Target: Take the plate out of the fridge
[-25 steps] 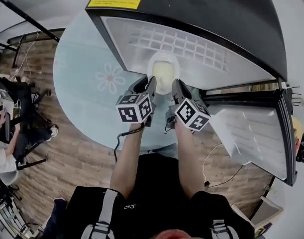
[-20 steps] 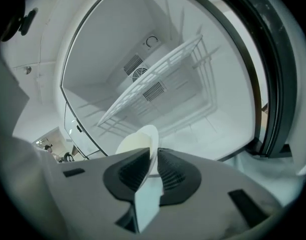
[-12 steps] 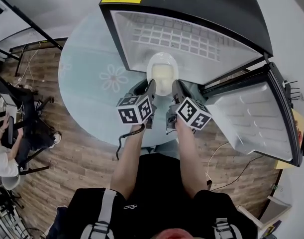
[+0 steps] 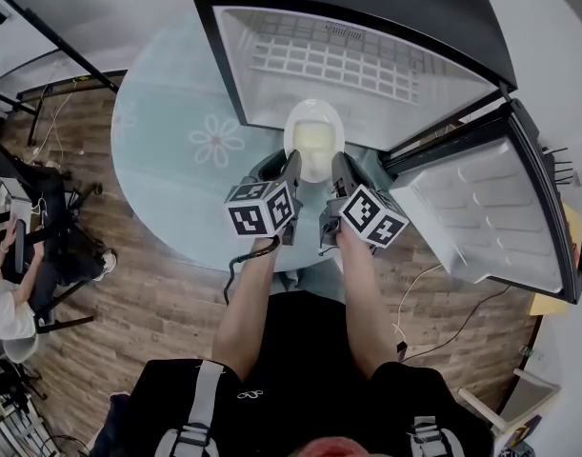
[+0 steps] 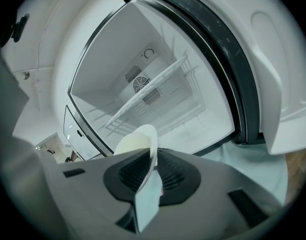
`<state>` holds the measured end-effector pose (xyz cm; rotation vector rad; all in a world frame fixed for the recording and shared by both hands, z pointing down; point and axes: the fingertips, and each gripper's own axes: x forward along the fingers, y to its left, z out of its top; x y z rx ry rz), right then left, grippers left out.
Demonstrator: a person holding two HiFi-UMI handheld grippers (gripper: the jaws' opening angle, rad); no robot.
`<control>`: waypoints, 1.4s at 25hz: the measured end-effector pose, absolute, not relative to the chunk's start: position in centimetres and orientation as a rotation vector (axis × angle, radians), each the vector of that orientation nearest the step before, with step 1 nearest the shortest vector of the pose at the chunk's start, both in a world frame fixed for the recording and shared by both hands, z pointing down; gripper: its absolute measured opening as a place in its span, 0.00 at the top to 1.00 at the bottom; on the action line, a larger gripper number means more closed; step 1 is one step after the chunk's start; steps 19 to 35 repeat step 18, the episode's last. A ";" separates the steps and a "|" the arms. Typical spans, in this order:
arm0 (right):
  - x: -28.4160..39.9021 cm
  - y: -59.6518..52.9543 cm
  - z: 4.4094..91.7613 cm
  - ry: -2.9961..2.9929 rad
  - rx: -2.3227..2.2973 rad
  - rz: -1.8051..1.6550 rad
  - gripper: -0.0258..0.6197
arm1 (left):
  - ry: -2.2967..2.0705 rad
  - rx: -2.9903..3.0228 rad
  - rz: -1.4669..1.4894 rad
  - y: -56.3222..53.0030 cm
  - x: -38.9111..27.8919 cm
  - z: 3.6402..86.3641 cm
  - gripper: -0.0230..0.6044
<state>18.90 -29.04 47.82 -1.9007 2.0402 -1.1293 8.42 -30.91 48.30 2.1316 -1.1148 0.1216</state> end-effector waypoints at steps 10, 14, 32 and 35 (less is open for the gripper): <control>18.9 -28.5 47.8 2.042 -1.899 -1.128 0.88 | -1.117 2.132 0.112 -30.4 8.4 48.1 0.84; 19.0 -28.4 47.7 2.039 -1.899 -1.126 0.88 | -1.115 2.131 0.108 -30.3 8.5 48.0 0.84; 19.0 -28.3 47.6 2.039 -1.898 -1.123 0.88 | -1.115 2.129 0.108 -30.2 8.5 48.1 0.84; 19.0 -28.3 47.6 2.039 -1.898 -1.123 0.88 | -1.115 2.129 0.108 -30.2 8.5 48.1 0.84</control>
